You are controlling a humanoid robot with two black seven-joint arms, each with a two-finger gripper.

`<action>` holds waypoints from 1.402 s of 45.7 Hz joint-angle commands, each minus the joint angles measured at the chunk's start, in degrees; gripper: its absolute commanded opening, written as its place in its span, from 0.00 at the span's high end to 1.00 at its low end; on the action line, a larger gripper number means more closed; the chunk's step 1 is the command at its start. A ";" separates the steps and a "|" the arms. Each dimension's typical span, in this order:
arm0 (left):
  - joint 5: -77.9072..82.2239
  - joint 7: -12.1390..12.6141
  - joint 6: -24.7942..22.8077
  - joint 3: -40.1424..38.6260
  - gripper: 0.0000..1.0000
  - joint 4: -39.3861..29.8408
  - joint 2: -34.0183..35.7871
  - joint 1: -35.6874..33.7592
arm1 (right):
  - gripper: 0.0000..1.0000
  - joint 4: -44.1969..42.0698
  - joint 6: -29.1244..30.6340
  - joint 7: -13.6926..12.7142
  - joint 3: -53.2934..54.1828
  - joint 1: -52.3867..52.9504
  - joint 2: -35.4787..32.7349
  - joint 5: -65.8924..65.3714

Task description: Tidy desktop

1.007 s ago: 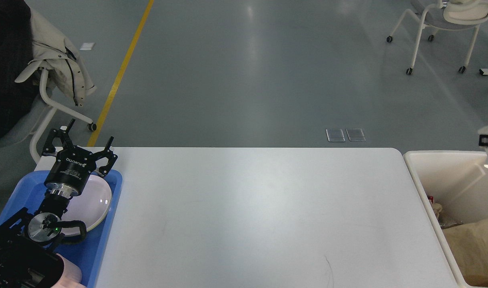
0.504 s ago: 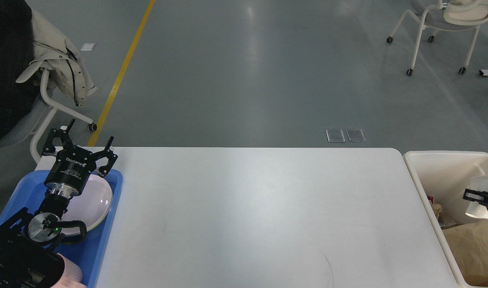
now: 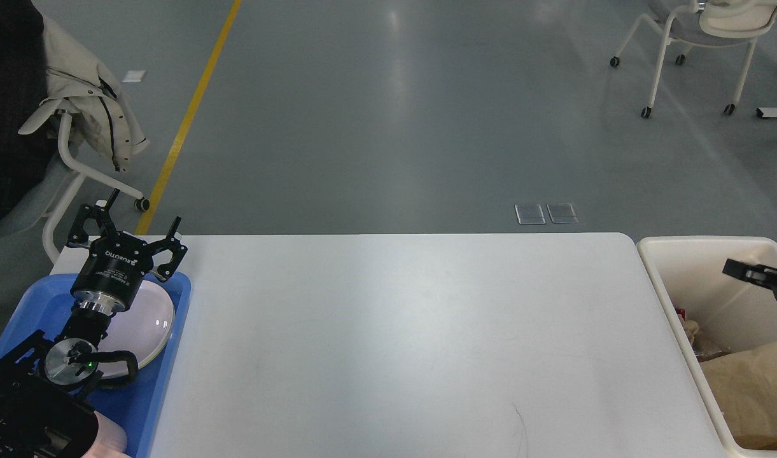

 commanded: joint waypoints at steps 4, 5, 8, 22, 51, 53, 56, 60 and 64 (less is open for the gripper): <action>0.00 0.03 0.07 0.00 0.00 0.00 0.00 0.00 | 0.00 7.27 1.25 0.42 2.77 25.01 -4.44 0.62; 0.00 -0.06 -0.01 0.00 0.00 0.00 0.00 0.00 | 0.00 9.13 1.33 0.33 3.30 28.83 -5.07 0.71; 0.00 0.03 -0.02 0.00 0.00 0.00 0.00 0.00 | 0.00 16.07 2.03 -0.19 5.32 40.17 -6.04 1.85; 0.00 0.03 -0.02 0.00 0.00 0.00 -0.08 0.00 | 0.00 26.29 2.39 -0.46 24.73 53.48 -2.45 32.41; 0.09 0.03 -0.02 0.00 0.00 0.00 -0.09 0.00 | 0.00 18.56 9.75 0.07 96.72 1.10 13.99 46.94; 0.00 0.03 -0.02 0.00 0.00 0.00 -0.09 0.00 | 0.00 18.56 13.53 0.25 99.01 -1.27 14.43 46.94; 0.00 0.03 -0.02 0.00 0.00 0.00 0.00 0.00 | 0.00 18.47 17.23 0.33 102.08 -4.00 14.79 46.94; 0.00 0.03 -0.02 0.00 0.00 0.00 -0.08 0.00 | 0.00 18.38 19.00 0.42 104.11 -6.29 15.22 46.76; 0.00 0.03 -0.02 0.00 0.00 0.00 -0.09 0.00 | 0.00 17.68 19.18 0.42 103.94 -8.13 16.10 46.68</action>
